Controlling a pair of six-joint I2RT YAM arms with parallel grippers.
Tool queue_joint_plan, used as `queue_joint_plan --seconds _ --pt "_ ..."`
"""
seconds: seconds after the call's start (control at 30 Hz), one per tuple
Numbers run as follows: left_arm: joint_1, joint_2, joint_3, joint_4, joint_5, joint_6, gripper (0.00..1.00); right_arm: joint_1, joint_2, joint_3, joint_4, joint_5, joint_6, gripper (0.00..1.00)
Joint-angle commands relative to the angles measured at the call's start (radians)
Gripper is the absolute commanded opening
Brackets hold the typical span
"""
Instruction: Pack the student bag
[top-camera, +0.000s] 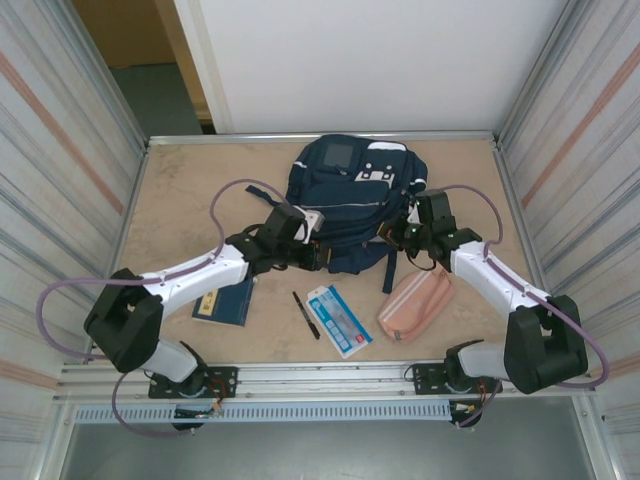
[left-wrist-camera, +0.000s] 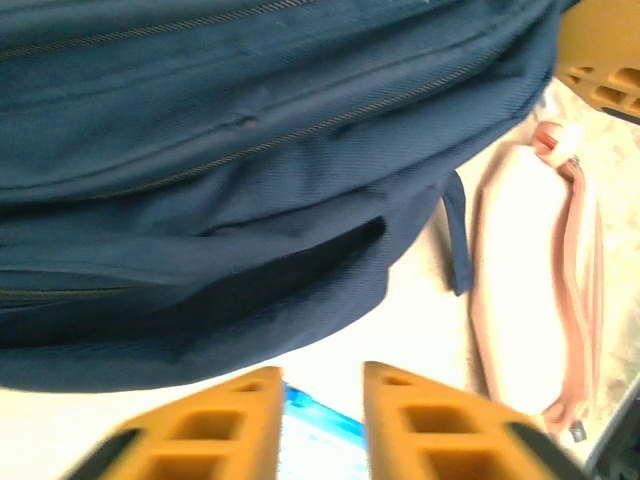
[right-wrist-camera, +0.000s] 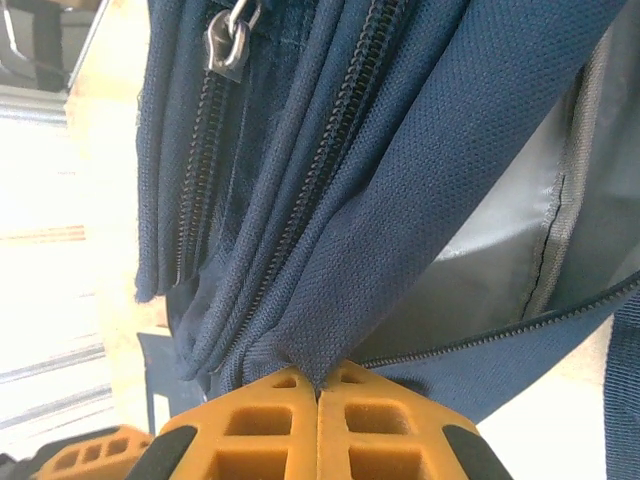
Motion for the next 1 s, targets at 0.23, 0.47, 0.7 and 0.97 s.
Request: queue_joint_plan --seconds 0.23,0.47,0.7,0.97 --pt "-0.223 0.111 0.11 0.085 -0.246 -0.291 0.44 0.119 -0.032 0.037 0.11 -0.095 0.097 0.0" --pt "-0.219 0.086 0.096 -0.017 -0.443 -0.376 0.41 0.169 -0.068 0.047 0.111 -0.092 0.133 0.0" --pt "-0.226 0.052 0.041 -0.042 -0.483 -0.41 0.44 0.17 -0.087 0.04 0.099 -0.088 0.131 0.0" --pt "-0.187 0.073 0.007 0.209 -0.271 -0.249 0.38 0.192 -0.082 0.058 0.122 -0.106 0.15 0.0"
